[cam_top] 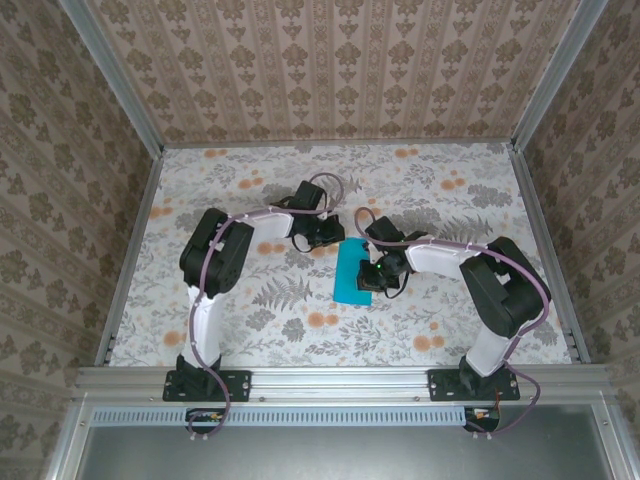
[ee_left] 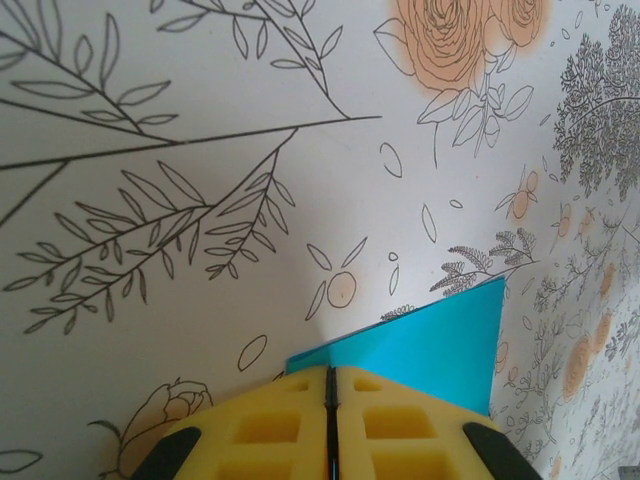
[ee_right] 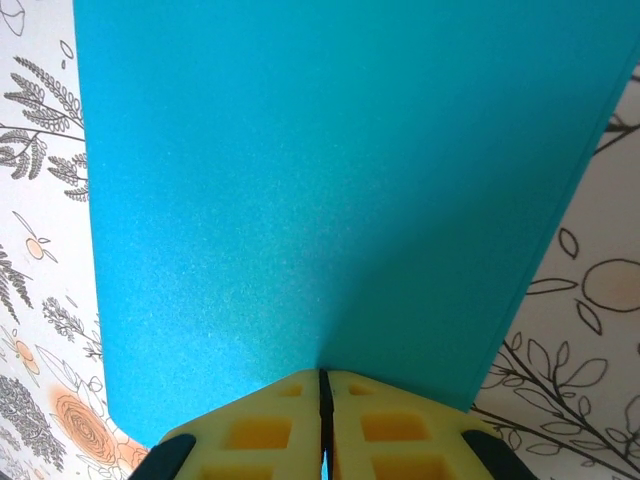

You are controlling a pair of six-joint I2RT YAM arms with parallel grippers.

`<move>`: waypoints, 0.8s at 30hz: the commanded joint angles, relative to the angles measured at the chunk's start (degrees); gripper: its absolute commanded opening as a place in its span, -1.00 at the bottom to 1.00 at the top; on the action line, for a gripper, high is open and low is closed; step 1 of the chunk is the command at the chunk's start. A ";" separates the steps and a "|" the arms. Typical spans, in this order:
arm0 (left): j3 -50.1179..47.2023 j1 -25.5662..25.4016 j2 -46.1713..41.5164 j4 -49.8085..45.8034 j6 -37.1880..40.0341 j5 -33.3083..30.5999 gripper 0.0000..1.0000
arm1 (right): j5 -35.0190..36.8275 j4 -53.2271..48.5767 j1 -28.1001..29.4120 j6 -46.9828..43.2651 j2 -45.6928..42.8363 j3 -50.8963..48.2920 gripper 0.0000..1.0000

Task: Fold a paper plane with a square sheet of paper (fold left side to right side)
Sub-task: First fold the square sheet of paper in half at the center of the table, then fold the triangle a second time at the center of the table.

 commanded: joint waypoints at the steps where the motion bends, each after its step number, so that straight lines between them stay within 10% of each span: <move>1: 1.96 3.21 0.13 -1.86 3.22 -6.12 -0.77 | 3.21 -5.86 -0.41 -0.71 1.50 -2.77 -0.78; 11: 2.34 6.01 -7.88 -6.54 7.68 -5.25 -0.73 | -0.57 -0.26 -1.22 -0.17 -0.86 -0.45 -0.69; 24: -9.68 -2.83 -14.97 -2.76 3.23 1.15 -0.71 | -7.84 11.81 -12.43 2.96 -14.00 -8.05 0.14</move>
